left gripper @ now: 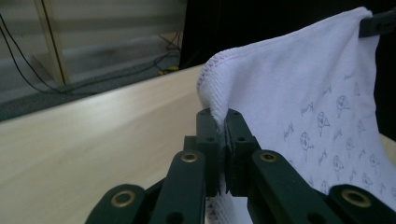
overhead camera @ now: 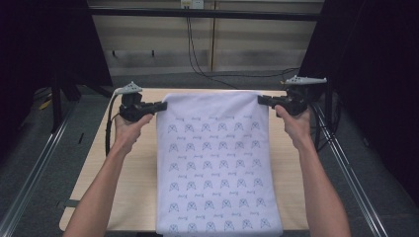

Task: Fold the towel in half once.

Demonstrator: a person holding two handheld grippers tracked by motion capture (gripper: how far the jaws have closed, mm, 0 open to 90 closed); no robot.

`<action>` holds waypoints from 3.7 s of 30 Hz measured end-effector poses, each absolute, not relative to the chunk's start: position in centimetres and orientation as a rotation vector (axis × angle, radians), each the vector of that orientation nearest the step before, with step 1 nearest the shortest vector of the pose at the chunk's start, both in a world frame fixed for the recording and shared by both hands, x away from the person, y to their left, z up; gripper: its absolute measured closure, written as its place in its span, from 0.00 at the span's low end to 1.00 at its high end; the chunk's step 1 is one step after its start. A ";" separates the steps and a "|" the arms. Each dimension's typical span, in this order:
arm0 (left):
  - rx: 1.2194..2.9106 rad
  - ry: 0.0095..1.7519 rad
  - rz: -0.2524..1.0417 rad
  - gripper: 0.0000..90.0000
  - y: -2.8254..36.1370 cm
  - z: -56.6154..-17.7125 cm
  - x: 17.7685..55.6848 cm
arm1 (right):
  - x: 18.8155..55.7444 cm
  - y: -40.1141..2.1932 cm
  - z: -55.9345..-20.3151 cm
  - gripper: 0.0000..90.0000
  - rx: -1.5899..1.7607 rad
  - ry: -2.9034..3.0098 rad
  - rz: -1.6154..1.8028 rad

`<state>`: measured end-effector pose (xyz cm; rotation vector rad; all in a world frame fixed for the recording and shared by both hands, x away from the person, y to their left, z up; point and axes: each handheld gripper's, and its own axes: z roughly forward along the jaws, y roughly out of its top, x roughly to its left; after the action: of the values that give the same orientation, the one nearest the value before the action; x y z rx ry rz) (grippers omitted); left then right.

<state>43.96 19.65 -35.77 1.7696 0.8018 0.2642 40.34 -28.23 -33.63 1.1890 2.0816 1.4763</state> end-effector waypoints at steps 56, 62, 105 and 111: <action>2.189 0.813 -0.014 0.97 19.4 -49.7 26.3 | 21.6 -26.7 -49.4 0.98 1.319 2.628 1.144; 2.178 0.829 0.101 0.97 19.3 -50.0 30.7 | 24.9 -26.4 -49.6 0.98 1.346 2.538 1.130; 1.900 0.852 0.315 0.97 20.6 -41.0 42.4 | 38.5 -27.1 -38.4 0.98 1.180 2.131 1.399; 1.818 0.745 0.254 0.97 22.1 -37.6 37.8 | 35.0 -27.4 -35.4 0.98 1.078 2.141 1.400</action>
<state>37.85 22.12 -37.59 1.8178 0.7450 0.2539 34.95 -27.41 -35.44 1.0783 2.1407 1.3999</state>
